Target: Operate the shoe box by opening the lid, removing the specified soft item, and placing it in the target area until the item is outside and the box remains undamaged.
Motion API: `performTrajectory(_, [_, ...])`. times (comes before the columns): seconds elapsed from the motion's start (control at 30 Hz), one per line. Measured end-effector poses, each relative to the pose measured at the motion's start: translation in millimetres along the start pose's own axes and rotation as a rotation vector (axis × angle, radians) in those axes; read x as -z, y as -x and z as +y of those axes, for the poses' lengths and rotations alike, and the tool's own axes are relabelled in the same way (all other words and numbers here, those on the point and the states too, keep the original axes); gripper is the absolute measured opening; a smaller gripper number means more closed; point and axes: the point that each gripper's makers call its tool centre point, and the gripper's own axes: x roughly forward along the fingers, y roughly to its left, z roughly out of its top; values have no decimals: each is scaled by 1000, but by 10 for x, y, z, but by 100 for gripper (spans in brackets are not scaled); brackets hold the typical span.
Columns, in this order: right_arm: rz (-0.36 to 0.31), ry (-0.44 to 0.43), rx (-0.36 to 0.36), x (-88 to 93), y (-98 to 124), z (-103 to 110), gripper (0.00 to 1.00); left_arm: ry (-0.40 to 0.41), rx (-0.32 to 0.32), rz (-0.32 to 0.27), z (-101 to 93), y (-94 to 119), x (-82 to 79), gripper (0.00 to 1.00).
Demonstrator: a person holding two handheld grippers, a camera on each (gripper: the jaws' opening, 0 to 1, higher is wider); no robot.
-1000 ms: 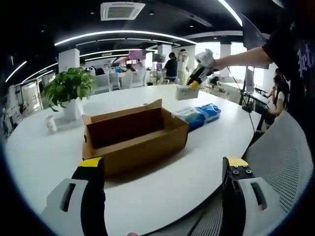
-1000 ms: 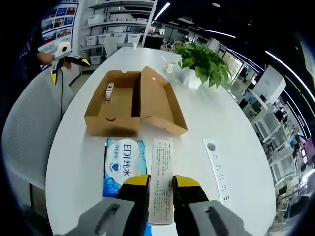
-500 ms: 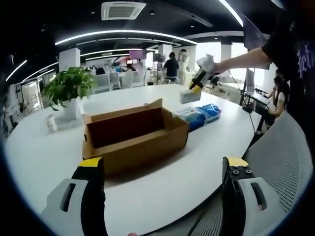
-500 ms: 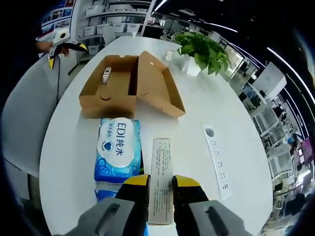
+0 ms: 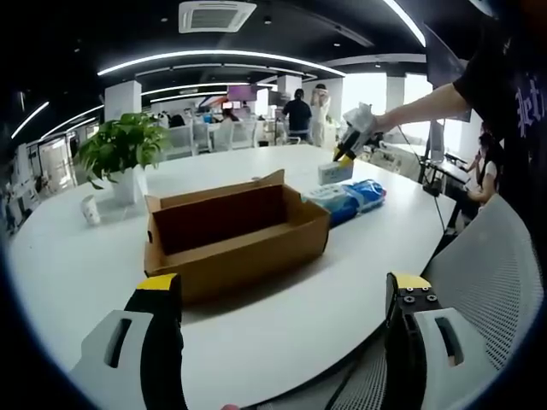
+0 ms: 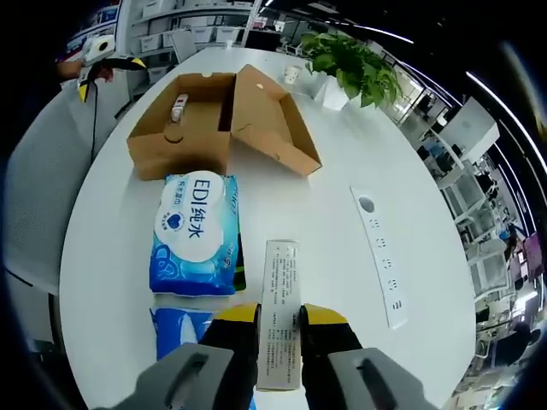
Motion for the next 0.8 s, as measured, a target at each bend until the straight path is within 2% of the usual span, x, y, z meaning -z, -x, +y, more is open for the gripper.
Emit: performTrajectory(0.8, [128, 25, -42, 467, -98, 79, 13, 6, -2, 13, 7, -23, 20, 98])
